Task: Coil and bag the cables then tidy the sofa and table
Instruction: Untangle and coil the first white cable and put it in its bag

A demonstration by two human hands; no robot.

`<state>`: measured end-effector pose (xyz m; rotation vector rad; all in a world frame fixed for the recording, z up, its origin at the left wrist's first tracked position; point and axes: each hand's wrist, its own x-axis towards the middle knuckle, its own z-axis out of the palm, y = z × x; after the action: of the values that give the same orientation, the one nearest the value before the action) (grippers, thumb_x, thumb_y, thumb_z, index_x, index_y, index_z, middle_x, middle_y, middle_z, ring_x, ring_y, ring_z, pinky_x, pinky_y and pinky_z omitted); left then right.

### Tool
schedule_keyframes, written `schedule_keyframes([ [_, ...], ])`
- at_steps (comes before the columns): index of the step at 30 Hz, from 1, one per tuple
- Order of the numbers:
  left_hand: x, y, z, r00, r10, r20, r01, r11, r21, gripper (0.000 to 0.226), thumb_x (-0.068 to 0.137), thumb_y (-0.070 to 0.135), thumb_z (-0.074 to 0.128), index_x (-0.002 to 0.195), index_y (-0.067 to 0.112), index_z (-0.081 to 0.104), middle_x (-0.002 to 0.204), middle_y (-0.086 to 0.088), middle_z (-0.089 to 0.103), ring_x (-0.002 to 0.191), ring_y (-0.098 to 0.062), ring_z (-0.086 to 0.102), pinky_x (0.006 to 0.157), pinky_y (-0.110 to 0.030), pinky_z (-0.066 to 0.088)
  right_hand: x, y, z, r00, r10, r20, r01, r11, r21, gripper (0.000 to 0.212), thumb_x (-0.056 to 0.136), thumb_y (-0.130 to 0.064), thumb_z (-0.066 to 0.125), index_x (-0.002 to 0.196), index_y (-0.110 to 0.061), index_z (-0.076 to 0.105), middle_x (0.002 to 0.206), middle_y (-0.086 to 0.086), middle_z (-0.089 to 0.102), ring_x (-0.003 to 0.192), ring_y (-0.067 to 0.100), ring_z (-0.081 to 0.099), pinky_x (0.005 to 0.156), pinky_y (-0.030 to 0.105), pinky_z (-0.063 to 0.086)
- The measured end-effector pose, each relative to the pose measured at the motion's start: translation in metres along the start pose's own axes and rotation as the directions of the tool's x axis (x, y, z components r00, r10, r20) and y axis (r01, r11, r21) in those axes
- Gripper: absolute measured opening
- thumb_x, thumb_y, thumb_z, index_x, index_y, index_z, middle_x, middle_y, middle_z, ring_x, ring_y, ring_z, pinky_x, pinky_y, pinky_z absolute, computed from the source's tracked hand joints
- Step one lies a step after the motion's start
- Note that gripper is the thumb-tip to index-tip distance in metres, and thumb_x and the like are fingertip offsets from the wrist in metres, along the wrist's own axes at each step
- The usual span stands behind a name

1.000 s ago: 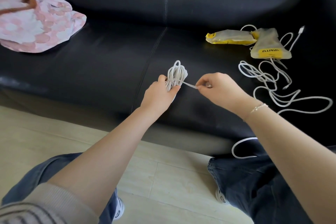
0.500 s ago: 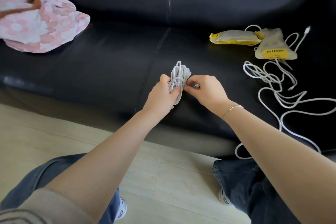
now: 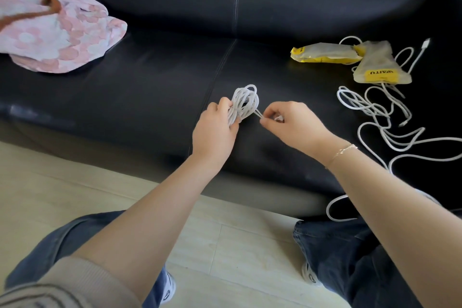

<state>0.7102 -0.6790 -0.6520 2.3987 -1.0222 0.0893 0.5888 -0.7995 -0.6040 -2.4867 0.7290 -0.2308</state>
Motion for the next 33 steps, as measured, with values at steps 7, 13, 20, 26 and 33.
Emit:
schedule_keyframes([
  [7,-0.010,-0.001,0.007,0.958,0.279,-0.063,-0.269,0.955,0.127,0.053,0.075,0.038,0.077,0.121,0.019,0.058,0.120,0.002,0.058,0.110,-0.024,0.053,0.087,-0.038,0.043,-0.018,-0.007,-0.016,0.996,0.071,0.057,-0.076,0.993,0.087,0.013,0.092,-0.022,0.056,0.086,-0.018,0.066,0.080,-0.008,0.063,0.075,0.016,0.060,0.070,0.030,0.050],
  [13,-0.009,0.004,0.009,0.910,0.383,-0.157,-0.395,0.917,-0.050,0.025,0.073,0.026,0.083,0.088,0.013,0.069,0.094,-0.001,0.064,0.079,-0.024,0.061,0.067,-0.040,0.051,-0.020,-0.011,-0.022,0.996,0.089,-0.002,-0.089,0.992,0.089,0.016,0.092,-0.019,0.056,0.085,-0.013,0.069,0.068,-0.006,0.059,0.065,0.014,0.056,0.067,0.033,0.051],
  [20,-0.012,0.007,0.012,0.885,0.424,-0.192,-0.436,0.899,-0.024,0.017,0.073,0.022,0.083,0.078,0.011,0.070,0.092,-0.002,0.066,0.064,-0.025,0.063,0.053,-0.034,0.051,-0.021,-0.017,-0.024,0.992,0.125,-0.018,-0.119,0.974,0.194,0.018,0.093,-0.017,0.054,0.081,-0.011,0.066,0.057,-0.006,0.051,0.056,0.014,0.050,0.064,0.034,0.050],
  [26,-0.011,0.010,0.007,0.913,0.339,-0.226,-0.350,0.937,-0.012,0.013,0.077,0.020,0.079,0.073,0.013,0.069,0.089,0.005,0.065,0.052,-0.021,0.055,0.040,-0.027,0.039,-0.024,-0.022,-0.024,0.985,0.164,0.056,-0.174,0.944,0.279,0.024,0.093,-0.013,0.051,0.071,-0.018,0.061,0.050,-0.006,0.047,0.047,0.012,0.047,0.049,0.020,0.043],
  [33,-0.008,0.014,0.000,0.957,0.265,-0.120,-0.253,0.961,0.111,0.014,0.079,0.018,0.075,0.077,0.012,0.063,0.091,0.001,0.058,0.057,-0.023,0.052,0.045,-0.026,0.030,-0.029,-0.025,-0.020,0.969,0.211,0.128,-0.247,0.817,0.520,0.027,0.095,-0.008,0.051,0.071,-0.013,0.062,0.047,-0.002,0.044,0.044,0.013,0.040,0.052,0.024,0.042],
])
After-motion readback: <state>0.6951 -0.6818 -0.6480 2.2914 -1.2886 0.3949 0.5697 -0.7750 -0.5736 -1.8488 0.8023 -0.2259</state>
